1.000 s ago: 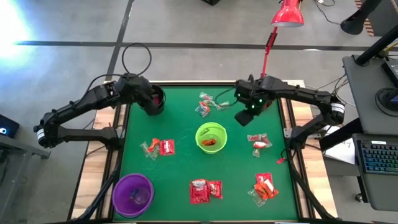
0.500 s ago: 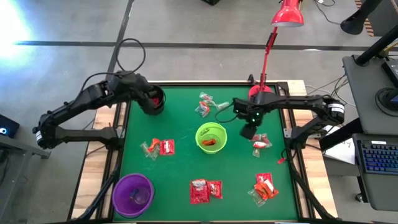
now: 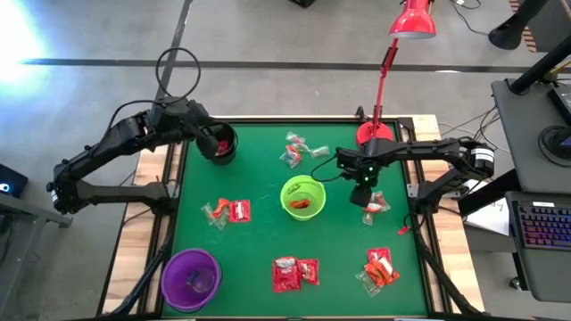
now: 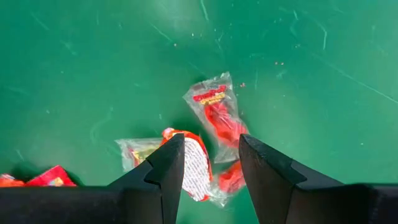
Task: Sort candy
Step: Put the orange chocolate into the green bucket
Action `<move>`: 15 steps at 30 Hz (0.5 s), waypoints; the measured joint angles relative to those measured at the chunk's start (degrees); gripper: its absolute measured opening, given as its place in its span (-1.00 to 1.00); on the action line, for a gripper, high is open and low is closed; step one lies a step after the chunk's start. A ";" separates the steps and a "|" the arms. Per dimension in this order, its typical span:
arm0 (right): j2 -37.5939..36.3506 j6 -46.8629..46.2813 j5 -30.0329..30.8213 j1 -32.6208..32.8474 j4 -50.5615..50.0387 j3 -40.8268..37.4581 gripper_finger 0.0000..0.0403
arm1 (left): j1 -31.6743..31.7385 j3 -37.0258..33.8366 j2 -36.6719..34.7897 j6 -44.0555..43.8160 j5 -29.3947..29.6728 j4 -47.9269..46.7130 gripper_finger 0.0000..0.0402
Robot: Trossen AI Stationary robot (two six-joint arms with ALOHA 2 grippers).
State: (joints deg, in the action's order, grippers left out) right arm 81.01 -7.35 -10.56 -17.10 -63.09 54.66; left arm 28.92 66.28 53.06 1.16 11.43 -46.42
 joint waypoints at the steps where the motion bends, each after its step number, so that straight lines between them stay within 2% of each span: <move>1: 0.00 0.82 0.04 0.00 0.38 -0.39 -0.28 | 0.01 -0.02 0.00 0.01 0.03 0.09 -0.46; 6: 0.00 4.34 0.06 -0.02 3.13 -1.56 -0.28 | 0.08 -0.24 0.41 -0.19 1.64 0.29 -0.46; 15: 0.04 3.52 0.04 -0.02 4.56 -1.78 -0.28 | 0.07 -0.30 1.70 -0.19 3.11 0.33 -0.46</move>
State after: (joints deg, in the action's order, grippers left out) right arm 81.06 -3.83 -10.52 -17.12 -58.52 52.88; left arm 28.98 65.98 54.75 0.97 14.55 -46.09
